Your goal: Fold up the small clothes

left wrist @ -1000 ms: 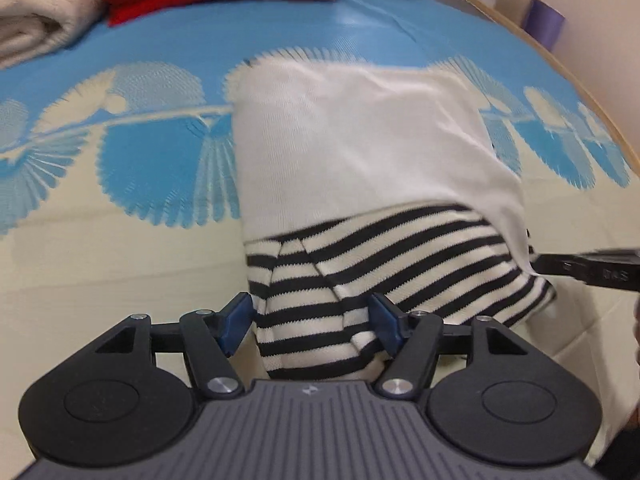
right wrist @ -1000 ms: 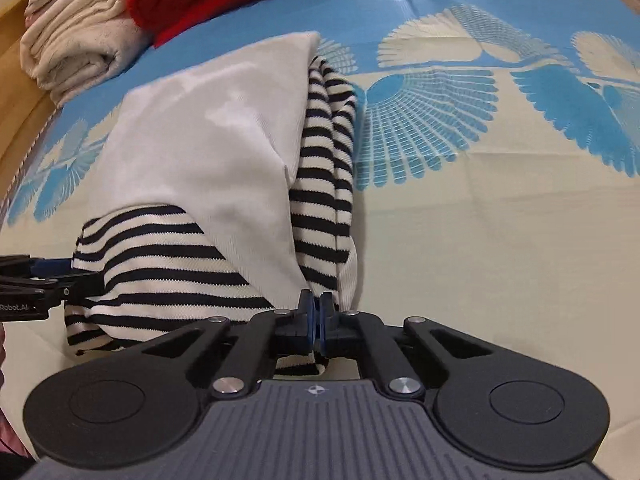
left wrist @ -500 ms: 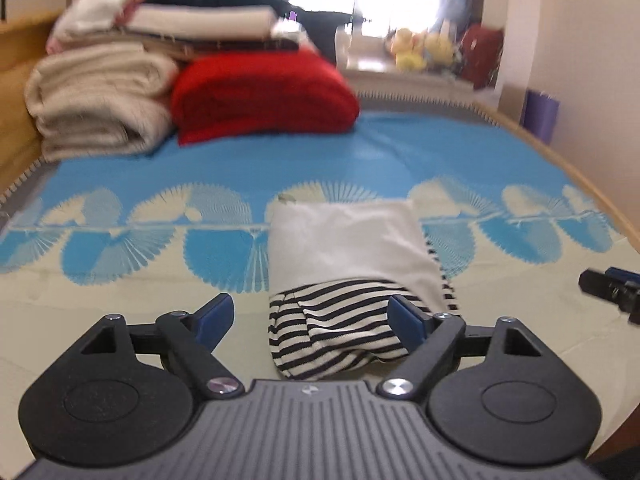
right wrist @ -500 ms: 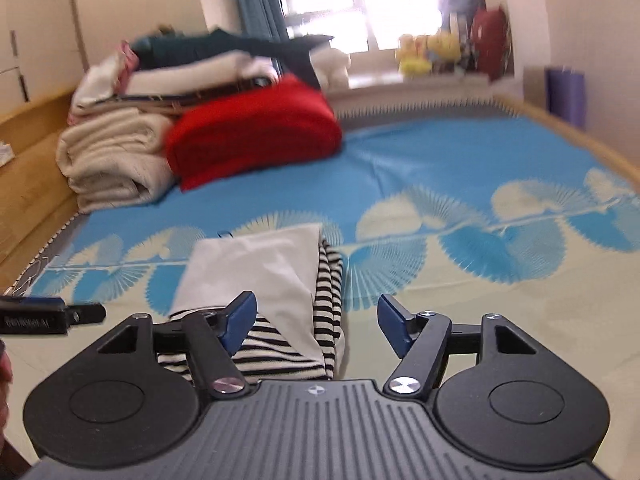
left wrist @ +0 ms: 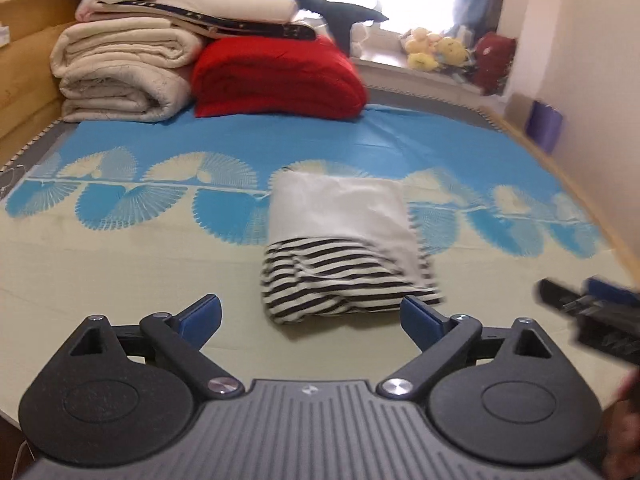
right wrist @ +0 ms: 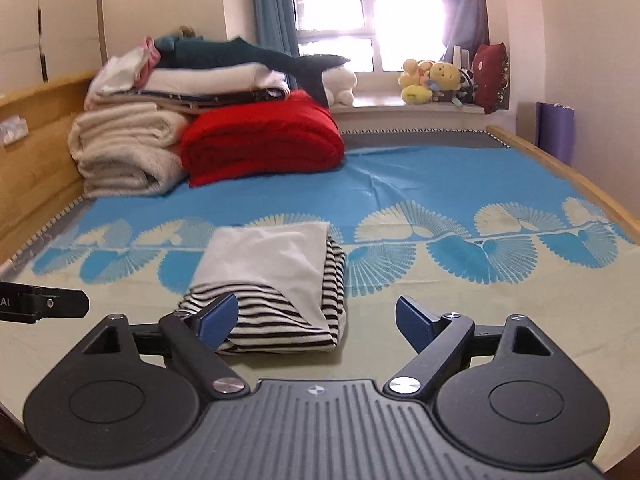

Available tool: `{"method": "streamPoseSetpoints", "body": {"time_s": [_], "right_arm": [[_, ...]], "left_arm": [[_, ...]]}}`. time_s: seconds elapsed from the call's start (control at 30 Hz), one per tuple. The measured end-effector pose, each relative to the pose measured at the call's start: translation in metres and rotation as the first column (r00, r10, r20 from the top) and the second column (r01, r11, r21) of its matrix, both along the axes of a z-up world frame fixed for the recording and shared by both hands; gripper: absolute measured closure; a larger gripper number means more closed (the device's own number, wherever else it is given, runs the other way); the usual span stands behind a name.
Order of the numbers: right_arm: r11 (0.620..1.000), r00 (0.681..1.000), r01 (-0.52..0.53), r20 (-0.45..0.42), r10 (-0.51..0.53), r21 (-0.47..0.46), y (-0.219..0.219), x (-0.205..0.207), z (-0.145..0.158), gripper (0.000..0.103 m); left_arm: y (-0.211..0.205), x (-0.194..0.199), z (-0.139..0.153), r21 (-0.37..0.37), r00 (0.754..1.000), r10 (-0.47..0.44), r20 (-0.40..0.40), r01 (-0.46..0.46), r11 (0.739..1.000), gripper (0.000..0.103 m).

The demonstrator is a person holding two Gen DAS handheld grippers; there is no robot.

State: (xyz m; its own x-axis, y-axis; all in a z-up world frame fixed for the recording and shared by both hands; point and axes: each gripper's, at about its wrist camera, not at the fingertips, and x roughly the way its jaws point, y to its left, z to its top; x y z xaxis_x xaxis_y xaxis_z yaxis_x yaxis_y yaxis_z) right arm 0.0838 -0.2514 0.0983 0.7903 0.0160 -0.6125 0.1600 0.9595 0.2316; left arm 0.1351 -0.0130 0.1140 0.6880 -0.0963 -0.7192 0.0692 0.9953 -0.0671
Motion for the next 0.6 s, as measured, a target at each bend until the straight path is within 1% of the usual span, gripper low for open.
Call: {"method": "streamPoseSetpoints", "body": {"time_s": [0.03,0.07,0.1,0.2,0.23,0.3,0.37,0.4,0.43,0.53,0.6], "right_arm": [[1.000,1.000,-0.002,-0.020,0.001,-0.007,0.003,0.005,-0.004,0.016],[1.000,0.999,-0.004,-0.038,0.004,-0.011,0.007,0.009,-0.007,0.016],[1.000,0.998,-0.007,-0.055,0.007,-0.016,0.009,0.013,-0.011,0.016],[0.999,0.995,-0.018,-0.096,0.014,-0.039,0.017,0.022,-0.022,0.016],[0.999,0.994,-0.016,-0.110,0.012,-0.035,0.018,0.025,-0.025,0.016],[1.000,0.990,-0.015,-0.137,0.013,-0.014,0.017,0.029,-0.031,0.016],[1.000,0.989,-0.023,-0.145,0.022,-0.009,0.018,0.033,-0.033,0.016],[0.999,0.989,-0.028,-0.145,0.026,-0.015,0.020,0.034,-0.033,0.015],[0.999,0.989,-0.032,-0.144,0.029,-0.022,0.021,0.035,-0.033,0.014],[0.999,0.990,-0.045,-0.137,0.041,-0.027,0.022,0.036,-0.033,0.010],[0.998,0.989,-0.048,-0.141,0.044,-0.027,0.022,0.037,-0.033,0.010]], "left_arm": [[-0.002,0.013,-0.008,0.030,0.996,0.037,-0.078,-0.035,0.999,0.005],[-0.002,0.020,-0.011,0.003,0.994,0.041,-0.100,-0.041,0.999,0.005],[-0.001,0.024,-0.011,-0.023,0.996,0.030,-0.089,-0.033,0.999,0.005],[-0.010,0.030,-0.010,0.065,0.998,0.021,-0.059,-0.017,0.998,0.005],[-0.012,0.031,-0.010,0.068,0.998,0.011,-0.067,-0.006,0.998,0.005],[-0.016,0.029,-0.008,0.040,0.997,-0.029,-0.076,0.032,0.999,0.005],[-0.019,0.027,-0.009,0.054,0.997,-0.048,-0.059,0.051,0.997,0.005],[-0.020,0.025,-0.011,0.072,0.997,-0.046,-0.054,0.050,0.996,0.005],[-0.021,0.026,-0.013,0.080,0.997,-0.034,-0.070,0.040,0.996,0.005],[-0.023,0.033,-0.022,0.025,0.993,-0.029,-0.115,0.032,0.999,0.005],[-0.028,0.033,-0.024,0.042,0.993,-0.035,-0.113,0.040,0.998,0.005]]}}
